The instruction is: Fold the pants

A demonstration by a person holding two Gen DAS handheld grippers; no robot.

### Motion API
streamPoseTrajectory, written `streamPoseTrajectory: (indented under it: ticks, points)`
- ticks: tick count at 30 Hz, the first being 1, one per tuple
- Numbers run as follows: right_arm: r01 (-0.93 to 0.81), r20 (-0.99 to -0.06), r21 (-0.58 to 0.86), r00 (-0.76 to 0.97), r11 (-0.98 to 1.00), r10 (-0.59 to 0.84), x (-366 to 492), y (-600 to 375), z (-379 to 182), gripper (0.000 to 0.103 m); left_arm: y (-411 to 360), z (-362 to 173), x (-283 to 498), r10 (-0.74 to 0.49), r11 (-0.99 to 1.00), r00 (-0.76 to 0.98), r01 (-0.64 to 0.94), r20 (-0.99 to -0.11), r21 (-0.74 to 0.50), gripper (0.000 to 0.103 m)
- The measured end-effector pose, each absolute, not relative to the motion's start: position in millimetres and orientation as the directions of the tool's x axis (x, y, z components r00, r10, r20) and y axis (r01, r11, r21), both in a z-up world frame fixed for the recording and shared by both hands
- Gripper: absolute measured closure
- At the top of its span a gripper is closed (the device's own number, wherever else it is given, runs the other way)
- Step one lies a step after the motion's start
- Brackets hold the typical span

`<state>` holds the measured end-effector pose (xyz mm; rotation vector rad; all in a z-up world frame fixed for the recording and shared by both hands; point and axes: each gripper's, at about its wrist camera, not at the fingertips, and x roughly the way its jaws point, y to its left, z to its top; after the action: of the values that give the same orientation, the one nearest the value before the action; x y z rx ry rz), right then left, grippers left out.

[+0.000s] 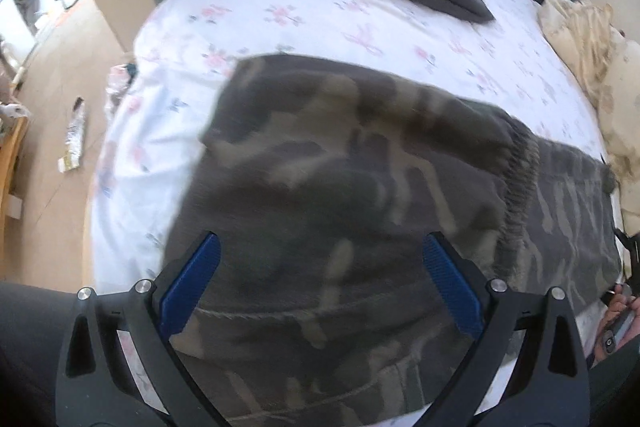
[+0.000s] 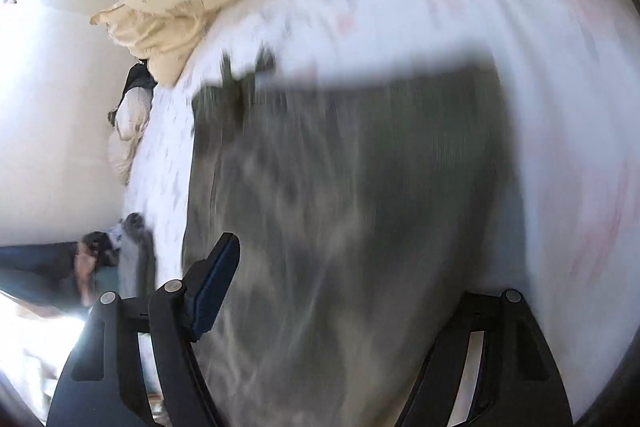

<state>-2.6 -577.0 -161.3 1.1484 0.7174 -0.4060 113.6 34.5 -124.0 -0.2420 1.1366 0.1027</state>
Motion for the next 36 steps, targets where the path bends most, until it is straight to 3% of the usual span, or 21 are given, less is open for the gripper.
streamPoseTrajectory:
  ticks: [3,5,7,8,13,17,23,26,28,30,32,35,36]
  points:
    - [0.638,-0.700,0.672,0.713,0.377,0.042,19,-585,-162,0.030,41,-120,114,-0.016,0.967,0.443,-0.222,-0.897,-0.127,0.004]
    - [0.651,-0.714,0.640,0.700,0.408,0.002,20,-590,-153,0.047,41,-120,115,-0.014,0.967,0.450,-0.222,-0.893,-0.127,0.004]
    - [0.653,-0.710,0.626,0.703,0.425,-0.034,20,-594,-146,0.091,41,-119,116,-0.012,0.964,0.453,-0.231,-0.892,-0.130,0.004]
    - [0.630,-0.687,0.634,0.726,0.448,-0.048,18,-591,-137,0.095,43,-118,116,-0.017,0.962,0.454,-0.235,-0.891,-0.138,0.004]
    - [0.447,-0.580,0.602,0.815,0.661,-0.023,30,-540,-70,0.097,44,-111,115,-0.031,0.959,0.471,-0.235,-0.881,-0.160,0.004]
    - [0.200,-0.495,0.542,0.861,0.817,0.117,37,-464,-5,0.097,46,-104,111,-0.067,0.952,0.481,-0.233,-0.874,-0.201,0.004]
    - [-0.218,-0.401,0.405,0.831,0.888,0.387,15,-306,64,0.097,54,-88,101,-0.097,0.938,0.519,-0.236,-0.849,-0.252,0.004]
    - [-0.417,-0.481,0.282,0.718,0.864,0.504,0,-217,45,0.097,63,-85,97,-0.083,0.936,0.531,-0.249,-0.843,-0.248,0.004]
    - [-0.509,-0.590,0.263,0.587,0.819,0.554,-2,-172,0,0.097,72,-87,94,-0.074,0.930,0.528,-0.271,-0.846,-0.250,0.004]
    - [-0.519,-0.738,0.302,0.404,0.800,0.541,5,-144,-60,0.095,79,-90,92,-0.069,0.925,0.515,-0.288,-0.854,-0.249,0.004]
    - [-0.506,-0.812,0.278,0.331,0.817,0.481,4,-136,-94,0.092,87,-96,91,-0.066,0.918,0.494,-0.311,-0.867,-0.247,0.004]
    - [-0.478,-0.815,0.319,0.303,0.818,0.494,5,-145,-99,0.086,94,-102,88,-0.074,0.908,0.475,-0.332,-0.877,-0.257,0.004]
    - [-0.473,-0.811,0.339,0.291,0.813,0.507,4,-146,-96,0.078,95,-103,88,-0.075,0.907,0.473,-0.333,-0.878,-0.257,0.004]
